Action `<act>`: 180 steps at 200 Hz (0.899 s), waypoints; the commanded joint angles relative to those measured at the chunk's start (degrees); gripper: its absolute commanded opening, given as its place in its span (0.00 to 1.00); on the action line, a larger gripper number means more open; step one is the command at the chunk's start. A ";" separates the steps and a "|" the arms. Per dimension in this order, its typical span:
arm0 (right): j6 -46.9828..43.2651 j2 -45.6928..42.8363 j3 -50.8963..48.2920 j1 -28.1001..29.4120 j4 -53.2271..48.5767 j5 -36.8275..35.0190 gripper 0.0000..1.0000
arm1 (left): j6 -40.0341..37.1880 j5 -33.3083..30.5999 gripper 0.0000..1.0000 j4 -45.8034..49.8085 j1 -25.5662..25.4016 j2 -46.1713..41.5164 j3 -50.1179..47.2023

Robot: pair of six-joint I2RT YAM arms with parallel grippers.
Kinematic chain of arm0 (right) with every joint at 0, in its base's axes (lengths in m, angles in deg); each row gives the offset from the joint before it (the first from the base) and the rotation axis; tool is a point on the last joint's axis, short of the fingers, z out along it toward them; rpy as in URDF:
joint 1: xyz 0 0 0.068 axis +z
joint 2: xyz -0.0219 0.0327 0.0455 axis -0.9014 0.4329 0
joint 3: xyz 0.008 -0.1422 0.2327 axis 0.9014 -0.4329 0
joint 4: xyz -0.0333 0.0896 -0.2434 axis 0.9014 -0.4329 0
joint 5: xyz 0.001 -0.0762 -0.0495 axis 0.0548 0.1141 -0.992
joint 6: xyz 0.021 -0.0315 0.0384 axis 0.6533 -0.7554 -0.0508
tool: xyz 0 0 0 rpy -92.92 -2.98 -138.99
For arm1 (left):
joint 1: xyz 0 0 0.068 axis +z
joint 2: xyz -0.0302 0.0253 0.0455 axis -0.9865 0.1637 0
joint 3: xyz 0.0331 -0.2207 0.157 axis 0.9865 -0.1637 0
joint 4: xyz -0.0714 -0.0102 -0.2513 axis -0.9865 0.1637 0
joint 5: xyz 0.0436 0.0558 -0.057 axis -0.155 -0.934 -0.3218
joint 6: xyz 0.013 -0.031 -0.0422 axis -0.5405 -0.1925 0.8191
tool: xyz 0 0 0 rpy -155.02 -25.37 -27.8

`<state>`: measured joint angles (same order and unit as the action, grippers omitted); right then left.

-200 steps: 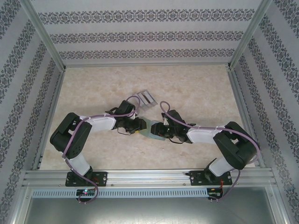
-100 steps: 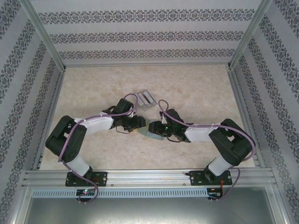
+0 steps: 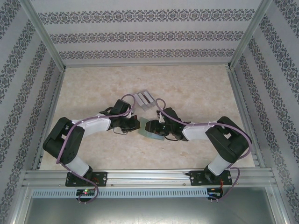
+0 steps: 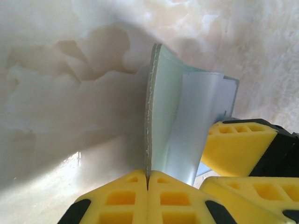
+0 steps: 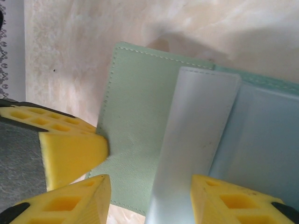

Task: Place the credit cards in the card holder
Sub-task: Flip over the card slot in the card holder.

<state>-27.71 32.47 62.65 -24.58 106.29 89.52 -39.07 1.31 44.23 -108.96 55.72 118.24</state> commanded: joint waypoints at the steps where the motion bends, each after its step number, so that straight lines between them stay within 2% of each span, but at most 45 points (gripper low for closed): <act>1: 0.95 1.90 2.26 1.11 2.83 1.64 0.50 | -0.20 0.89 0.03 -1.14 0.21 0.53 -1.34; 32: 1.95 2.51 3.32 2.29 4.24 1.86 0.50 | 0.54 0.84 0.04 -3.09 0.25 0.72 -2.67; 50: 3.12 2.69 3.79 2.52 5.01 2.50 0.50 | 1.67 1.59 0.09 -4.47 0.17 1.63 -3.23; 64: 4.19 2.25 3.22 2.90 6.62 2.57 0.51 | 2.79 1.93 0.21 -6.22 0.26 2.14 -4.01; 80: 3.74 2.23 3.73 3.13 6.28 2.96 0.53 | 3.84 2.53 0.29 -7.76 0.60 2.93 -4.57; 94: 4.14 2.31 3.62 3.16 6.18 2.65 0.53 | 5.18 3.74 0.44 -9.05 1.62 2.77 -4.87; 109: 4.24 2.70 3.32 3.21 7.18 2.89 0.53 | 5.82 3.83 0.50 -10.31 2.64 1.22 -5.88; 134: 4.22 3.80 4.54 3.18 8.05 4.17 0.54 | 4.87 3.28 0.53 -8.09 4.64 -1.48 -6.00; 180: 4.47 5.00 8.26 3.39 9.46 5.27 0.56 | 4.86 4.23 0.53 -7.05 8.46 -4.09 -7.09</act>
<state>-23.25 36.60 68.64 -22.33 114.21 91.81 -34.35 4.78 38.03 -102.79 53.95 111.59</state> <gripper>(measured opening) 0.557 0.537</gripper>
